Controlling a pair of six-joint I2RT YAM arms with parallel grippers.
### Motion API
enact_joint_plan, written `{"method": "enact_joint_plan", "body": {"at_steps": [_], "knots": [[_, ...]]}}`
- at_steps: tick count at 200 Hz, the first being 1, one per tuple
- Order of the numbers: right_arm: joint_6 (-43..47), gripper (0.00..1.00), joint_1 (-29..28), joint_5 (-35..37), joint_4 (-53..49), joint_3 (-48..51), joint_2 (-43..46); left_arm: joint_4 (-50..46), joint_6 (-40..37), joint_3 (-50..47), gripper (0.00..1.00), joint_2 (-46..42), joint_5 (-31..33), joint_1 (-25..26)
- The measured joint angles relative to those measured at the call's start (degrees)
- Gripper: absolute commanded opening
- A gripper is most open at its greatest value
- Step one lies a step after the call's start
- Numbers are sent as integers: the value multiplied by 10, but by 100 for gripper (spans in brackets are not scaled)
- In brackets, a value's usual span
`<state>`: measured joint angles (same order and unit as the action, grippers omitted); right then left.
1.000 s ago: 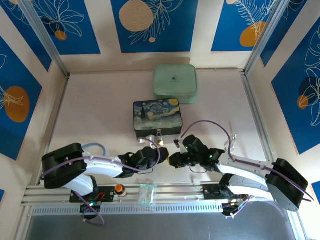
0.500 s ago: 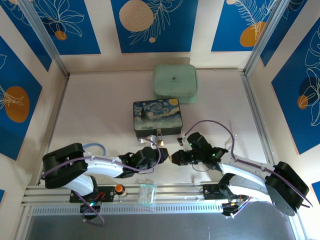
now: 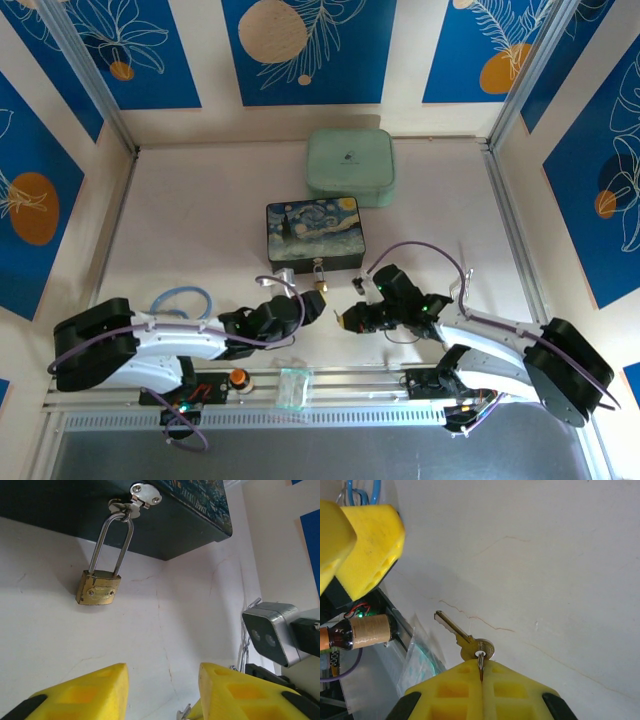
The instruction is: Unlock the padlock with the key
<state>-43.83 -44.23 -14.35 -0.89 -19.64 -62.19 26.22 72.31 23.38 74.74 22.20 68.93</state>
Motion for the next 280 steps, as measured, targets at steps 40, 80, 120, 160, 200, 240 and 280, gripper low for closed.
{"method": "enact_joint_plan", "body": {"at_steps": [40,80,120,160,200,240,280], "knots": [[3,1,0,-7,1,-14,-14,26,-26,25,30,62,-47,0],[3,1,0,-7,1,-18,-16,68,-32,29,25,99,-80,0],[3,1,4,-7,-3,-18,-20,109,-16,29,9,121,-88,0],[3,2,7,-7,-5,-18,-22,115,-10,29,0,132,-87,-1],[-5,75,15,1,-10,-17,-15,113,-6,20,0,111,-74,-2],[-51,100,49,6,21,-16,50,158,18,-26,0,41,-27,-7],[-141,90,72,-13,181,-15,65,177,29,-48,0,-11,-10,-8]]}}
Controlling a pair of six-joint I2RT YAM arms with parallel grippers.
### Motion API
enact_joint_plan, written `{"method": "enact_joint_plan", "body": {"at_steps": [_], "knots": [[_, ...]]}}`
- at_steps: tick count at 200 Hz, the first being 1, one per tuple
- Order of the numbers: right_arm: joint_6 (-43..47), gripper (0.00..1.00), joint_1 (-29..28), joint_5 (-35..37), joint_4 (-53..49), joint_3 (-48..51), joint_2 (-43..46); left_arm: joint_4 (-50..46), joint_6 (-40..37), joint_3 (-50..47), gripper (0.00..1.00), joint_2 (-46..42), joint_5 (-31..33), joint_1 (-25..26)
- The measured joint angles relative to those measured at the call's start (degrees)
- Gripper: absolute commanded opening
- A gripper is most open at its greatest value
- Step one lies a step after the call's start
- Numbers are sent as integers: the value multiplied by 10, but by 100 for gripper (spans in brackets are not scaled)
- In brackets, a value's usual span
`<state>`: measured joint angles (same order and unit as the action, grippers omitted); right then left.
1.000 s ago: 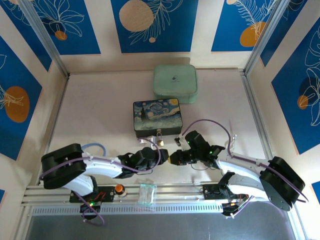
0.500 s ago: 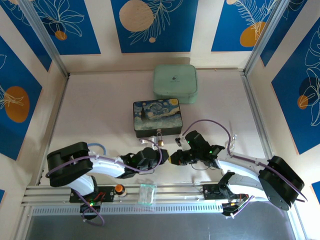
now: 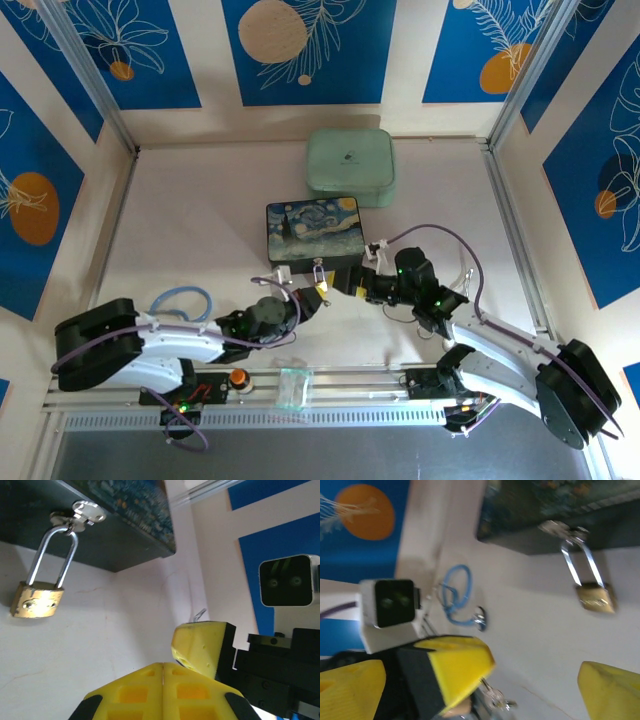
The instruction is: Unlock the padlock with the key
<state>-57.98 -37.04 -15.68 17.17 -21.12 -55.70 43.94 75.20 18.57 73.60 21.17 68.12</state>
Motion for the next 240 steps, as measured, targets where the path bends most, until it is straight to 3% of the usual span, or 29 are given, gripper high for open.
{"method": "enact_joint_plan", "body": {"at_steps": [20,60,74,117,216,240], "knots": [[-34,78,0,-12,56,-1,-7,10,8,-8,0,-36,10,0],[-75,68,-1,-39,107,-1,-20,0,6,-15,0,-116,29,0],[-85,59,-7,-49,131,-1,-36,-2,-7,-15,0,-138,34,0],[-124,45,-30,-69,211,0,-69,-15,-37,-15,0,-165,37,0],[-141,38,-53,-84,265,3,-97,-5,-37,-15,0,-159,42,0],[-144,28,-61,-86,268,3,-98,-2,-38,-15,0,-163,45,0]]}}
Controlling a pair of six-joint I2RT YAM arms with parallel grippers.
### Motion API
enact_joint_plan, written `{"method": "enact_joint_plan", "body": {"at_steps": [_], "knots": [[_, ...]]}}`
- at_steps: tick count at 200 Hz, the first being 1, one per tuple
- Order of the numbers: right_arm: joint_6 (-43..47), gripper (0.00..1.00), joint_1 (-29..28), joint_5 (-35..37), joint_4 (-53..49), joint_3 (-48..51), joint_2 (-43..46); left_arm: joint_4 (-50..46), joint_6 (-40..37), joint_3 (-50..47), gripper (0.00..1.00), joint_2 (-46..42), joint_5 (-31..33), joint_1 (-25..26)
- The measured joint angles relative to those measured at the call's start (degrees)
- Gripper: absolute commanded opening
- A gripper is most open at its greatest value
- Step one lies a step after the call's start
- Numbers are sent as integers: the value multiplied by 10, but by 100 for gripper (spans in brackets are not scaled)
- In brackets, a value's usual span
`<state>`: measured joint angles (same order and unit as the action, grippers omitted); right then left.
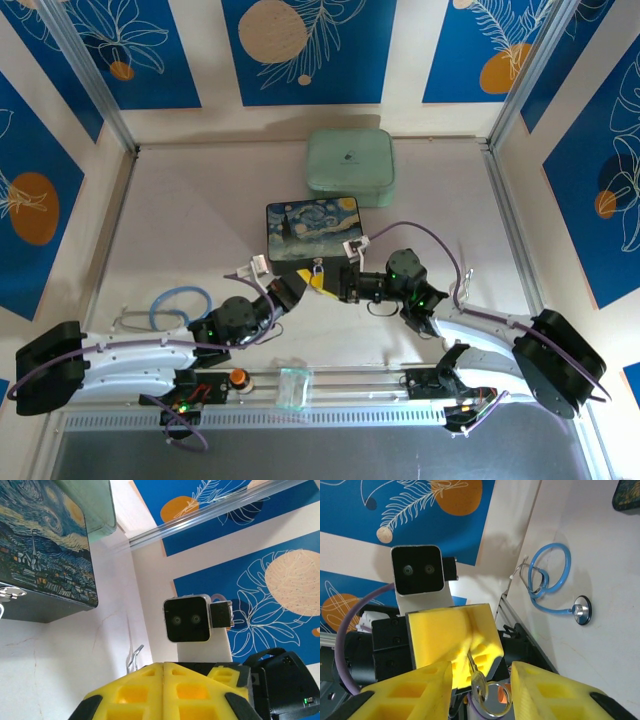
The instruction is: Unlock the padlock with the key
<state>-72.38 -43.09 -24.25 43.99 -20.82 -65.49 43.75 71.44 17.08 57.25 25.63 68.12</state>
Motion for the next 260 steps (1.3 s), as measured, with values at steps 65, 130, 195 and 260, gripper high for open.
{"method": "enact_joint_plan", "body": {"at_steps": [65,130,195,260], "knots": [[-25,21,-5,0,51,24,-12,0,1,-1,0,-2,4,0],[-43,6,-8,5,78,30,-19,4,2,-2,0,-2,11,0],[-46,0,-8,5,79,30,-23,9,7,-11,0,0,21,0],[-49,20,-8,12,78,30,-27,17,16,-15,0,3,26,0]]}}
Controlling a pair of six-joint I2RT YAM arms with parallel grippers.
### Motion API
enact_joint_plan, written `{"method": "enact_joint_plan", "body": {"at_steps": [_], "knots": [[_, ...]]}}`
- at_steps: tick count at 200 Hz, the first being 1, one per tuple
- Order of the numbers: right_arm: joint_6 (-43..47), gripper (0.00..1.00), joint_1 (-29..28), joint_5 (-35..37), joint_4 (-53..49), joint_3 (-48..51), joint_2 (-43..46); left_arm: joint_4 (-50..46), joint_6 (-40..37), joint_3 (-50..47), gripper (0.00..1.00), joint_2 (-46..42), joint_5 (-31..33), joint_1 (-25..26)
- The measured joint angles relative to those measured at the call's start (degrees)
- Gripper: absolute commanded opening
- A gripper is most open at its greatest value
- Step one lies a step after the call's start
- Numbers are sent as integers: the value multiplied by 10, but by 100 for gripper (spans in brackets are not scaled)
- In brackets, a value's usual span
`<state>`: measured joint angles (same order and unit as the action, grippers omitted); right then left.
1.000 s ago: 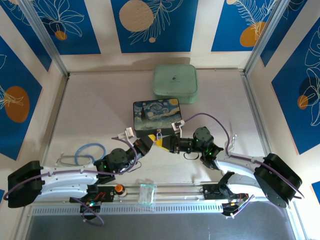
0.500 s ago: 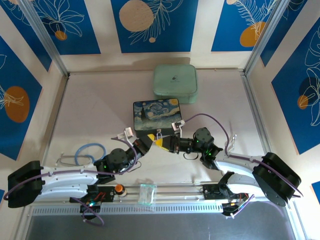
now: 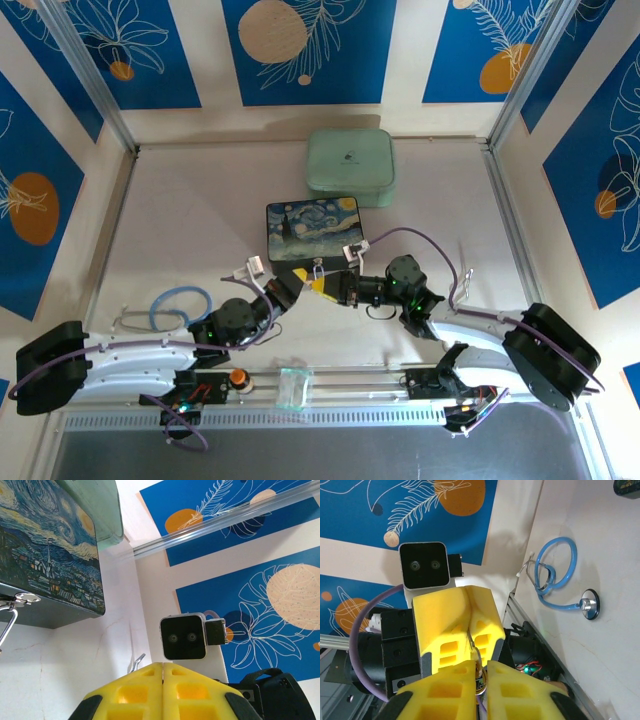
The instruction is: Unlock the padlock with the key
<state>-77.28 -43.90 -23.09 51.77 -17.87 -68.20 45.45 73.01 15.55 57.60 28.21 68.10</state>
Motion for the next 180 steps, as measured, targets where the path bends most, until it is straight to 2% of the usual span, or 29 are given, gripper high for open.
{"method": "enact_joint_plan", "body": {"at_steps": [10,20,70,140,180], "knots": [[-4,27,0,4,1,0,0,0,0,-2,0,0,0,0],[-5,28,0,7,1,0,0,0,0,-2,0,0,0,0],[-8,27,-4,12,2,0,-3,0,0,-3,0,0,0,0],[-8,16,-13,15,14,0,-26,0,2,-5,0,11,0,0],[-12,3,-15,19,18,0,-34,0,2,-9,0,10,3,0]]}}
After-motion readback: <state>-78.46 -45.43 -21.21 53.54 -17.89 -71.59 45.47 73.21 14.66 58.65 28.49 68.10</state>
